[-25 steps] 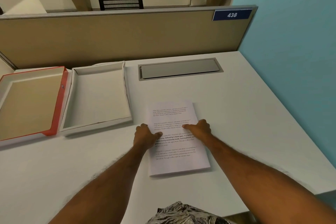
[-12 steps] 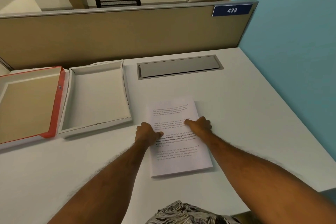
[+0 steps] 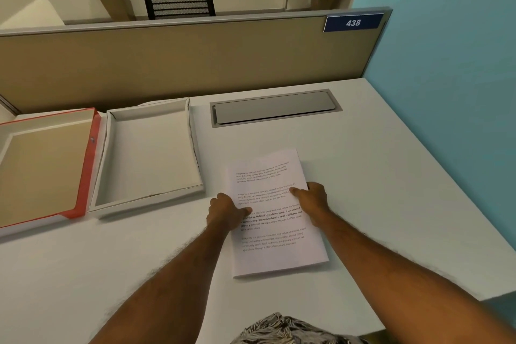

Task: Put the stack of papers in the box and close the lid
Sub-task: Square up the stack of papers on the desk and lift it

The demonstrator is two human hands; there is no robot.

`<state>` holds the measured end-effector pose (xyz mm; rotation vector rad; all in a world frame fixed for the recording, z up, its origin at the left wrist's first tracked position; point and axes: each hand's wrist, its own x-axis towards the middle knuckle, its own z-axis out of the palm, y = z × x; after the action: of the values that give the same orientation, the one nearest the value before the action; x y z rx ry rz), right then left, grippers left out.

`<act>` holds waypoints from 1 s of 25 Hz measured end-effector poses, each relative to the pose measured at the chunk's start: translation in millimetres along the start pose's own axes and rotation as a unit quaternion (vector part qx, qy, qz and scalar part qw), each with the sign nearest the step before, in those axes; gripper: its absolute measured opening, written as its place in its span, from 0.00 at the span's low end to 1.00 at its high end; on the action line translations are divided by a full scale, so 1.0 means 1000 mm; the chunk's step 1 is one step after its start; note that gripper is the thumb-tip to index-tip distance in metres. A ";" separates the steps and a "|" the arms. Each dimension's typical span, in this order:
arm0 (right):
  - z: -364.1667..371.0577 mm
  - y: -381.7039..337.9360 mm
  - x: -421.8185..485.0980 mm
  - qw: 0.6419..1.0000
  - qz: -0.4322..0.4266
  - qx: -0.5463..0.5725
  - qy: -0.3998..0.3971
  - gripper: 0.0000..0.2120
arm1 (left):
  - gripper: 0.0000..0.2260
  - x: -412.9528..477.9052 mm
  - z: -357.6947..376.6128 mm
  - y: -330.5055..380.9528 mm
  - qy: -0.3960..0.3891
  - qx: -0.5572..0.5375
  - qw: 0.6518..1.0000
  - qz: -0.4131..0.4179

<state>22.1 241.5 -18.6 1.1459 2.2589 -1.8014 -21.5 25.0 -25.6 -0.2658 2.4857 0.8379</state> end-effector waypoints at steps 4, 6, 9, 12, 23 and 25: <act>-0.004 0.004 -0.018 0.994 -0.111 0.002 0.011 0.13 | 0.43 -0.003 -0.002 -0.012 0.013 -0.028 0.999 0.031; -0.007 0.003 -0.025 0.988 -0.154 0.008 0.008 0.13 | 0.46 -0.009 -0.001 -0.014 0.024 0.004 0.998 0.055; -0.010 -0.005 -0.035 0.982 -0.188 0.020 0.009 0.14 | 0.41 -0.014 -0.002 -0.009 0.035 -0.076 0.994 0.069; -0.014 -0.016 -0.039 0.980 -0.196 0.040 0.009 0.14 | 0.28 -0.027 -0.005 0.000 0.035 -0.279 0.951 0.129; -0.026 -0.058 -0.053 0.942 -0.318 0.104 -0.005 0.15 | 0.17 -0.055 -0.038 0.037 0.166 -0.337 0.871 0.318; -0.027 -0.053 -0.054 0.939 -0.327 0.104 -0.006 0.14 | 0.17 -0.058 -0.034 0.031 0.177 -0.334 0.869 0.318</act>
<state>42.9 233.3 58.1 0.3892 2.7036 -2.2827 4.7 30.2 43.8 0.2227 2.5284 2.0958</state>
